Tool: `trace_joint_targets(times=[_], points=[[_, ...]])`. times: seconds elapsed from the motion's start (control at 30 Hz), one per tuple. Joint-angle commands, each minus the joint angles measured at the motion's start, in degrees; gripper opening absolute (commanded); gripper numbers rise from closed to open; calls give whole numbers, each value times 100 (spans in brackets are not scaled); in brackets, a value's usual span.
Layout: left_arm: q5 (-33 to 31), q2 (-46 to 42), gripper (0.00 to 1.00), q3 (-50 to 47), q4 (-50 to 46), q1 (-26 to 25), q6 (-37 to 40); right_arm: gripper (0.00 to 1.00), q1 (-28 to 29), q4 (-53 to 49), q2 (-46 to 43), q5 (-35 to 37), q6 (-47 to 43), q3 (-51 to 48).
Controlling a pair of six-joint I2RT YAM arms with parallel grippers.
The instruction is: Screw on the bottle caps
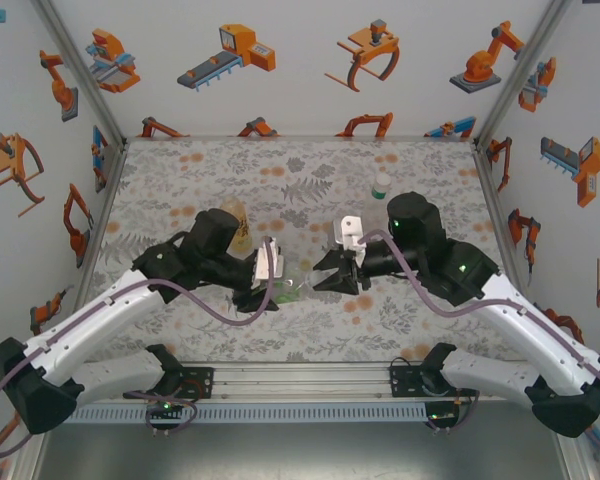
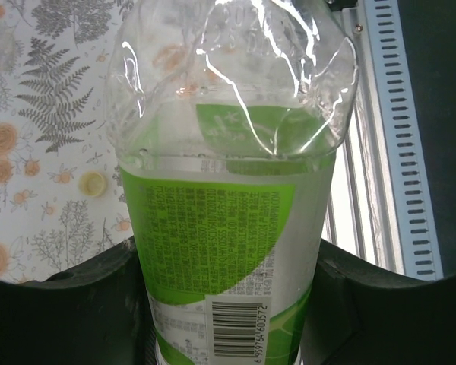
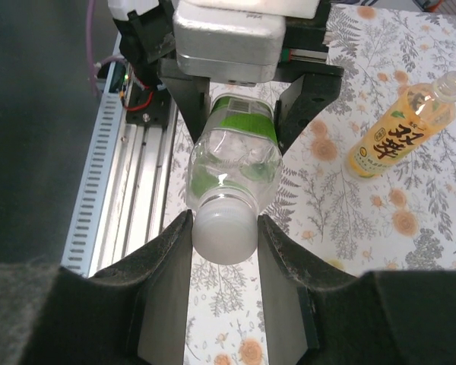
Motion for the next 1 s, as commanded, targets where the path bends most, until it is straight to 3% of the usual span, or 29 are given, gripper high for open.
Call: trace_joint_targets(times=[0.0, 0.2, 0.33, 0.53, 0.63, 0.73, 0.8, 0.97], points=[[-70, -187, 0, -43, 1026, -26, -147, 0, 96, 501, 69, 63, 1071, -243], [-568, -280, 0, -142, 1362, -26, -181, 0, 93, 870, 128, 933, 2775, -340], [-836, -383, 0, -313, 1745, -26, -225, 0, 87, 1146, 146, 1885, 4256, -470], [-1170, -366, 0, -413, 2114, -27, -386, 0, 92, 388, 422, 3030, 6425, -169], [-1267, -308, 0, -389, 2275, -26, -482, 0, 80, 191, 518, 3379, 7548, -225], [-1286, -219, 0, -369, 2417, -35, -575, 0, 82, 842, 417, 3520, 8424, -708], [-1280, -179, 0, -372, 2503, -44, -618, 0, 83, 1081, 336, 3701, 8709, -904], [-1239, -85, 0, -346, 2503, -53, -585, 16, 85, 1018, 246, 3771, 8678, -873]])
